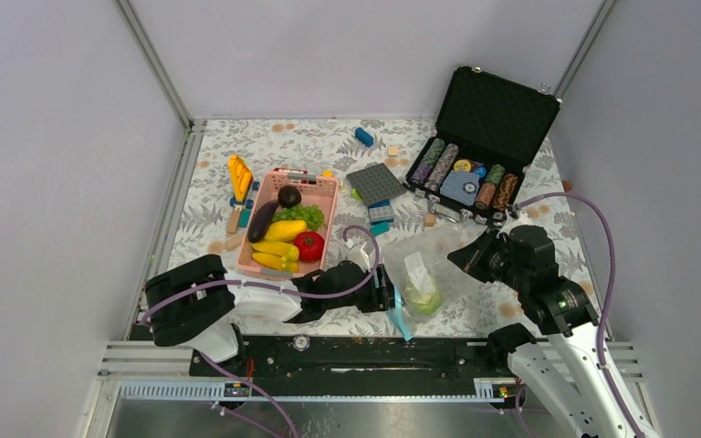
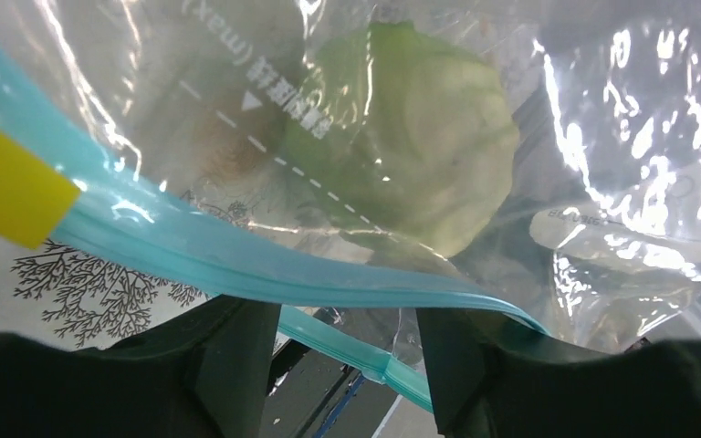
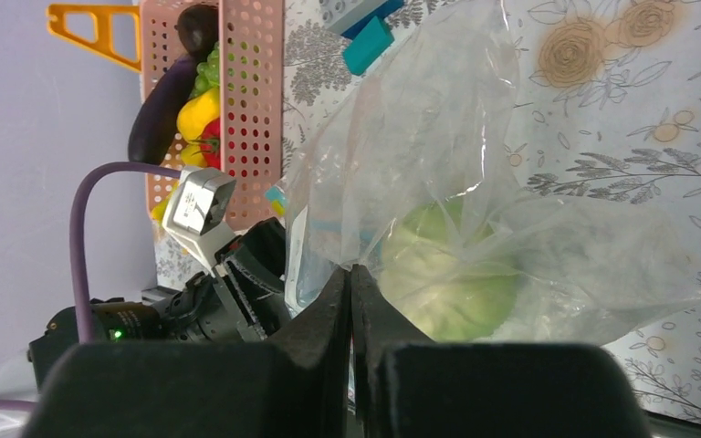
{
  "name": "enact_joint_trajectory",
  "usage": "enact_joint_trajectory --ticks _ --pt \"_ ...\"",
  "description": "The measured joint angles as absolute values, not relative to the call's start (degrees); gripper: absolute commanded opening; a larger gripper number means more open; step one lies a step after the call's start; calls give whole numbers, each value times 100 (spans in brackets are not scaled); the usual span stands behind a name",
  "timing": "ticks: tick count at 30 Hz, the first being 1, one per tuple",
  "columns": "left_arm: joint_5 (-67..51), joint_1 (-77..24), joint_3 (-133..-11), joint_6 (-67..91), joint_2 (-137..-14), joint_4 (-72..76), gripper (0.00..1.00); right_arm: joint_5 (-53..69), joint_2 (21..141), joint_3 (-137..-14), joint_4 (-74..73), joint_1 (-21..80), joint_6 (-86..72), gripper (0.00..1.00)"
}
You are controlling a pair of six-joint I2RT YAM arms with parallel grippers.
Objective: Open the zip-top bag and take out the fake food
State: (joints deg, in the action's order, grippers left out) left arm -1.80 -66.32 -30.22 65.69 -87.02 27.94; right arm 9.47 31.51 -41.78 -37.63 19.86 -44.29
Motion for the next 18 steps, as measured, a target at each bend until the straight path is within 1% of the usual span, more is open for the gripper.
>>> enact_joint_trajectory --ticks 4,9,13,18 --pt "-196 -6659 -3022 6606 -8820 2989 65 670 3144 -4075 -3793 1986 -4316 0" --pt "-250 -6674 -3022 6619 -8934 3251 73 134 3280 -3385 -3607 1986 -4101 0" --pt "-281 -6676 -3026 6624 -8997 3358 80 -12 3870 -2808 -3256 1986 -3979 0" --pt "-281 -6685 -3159 6626 -9076 3341 86 134 4685 -2493 -2683 1986 -3889 0"
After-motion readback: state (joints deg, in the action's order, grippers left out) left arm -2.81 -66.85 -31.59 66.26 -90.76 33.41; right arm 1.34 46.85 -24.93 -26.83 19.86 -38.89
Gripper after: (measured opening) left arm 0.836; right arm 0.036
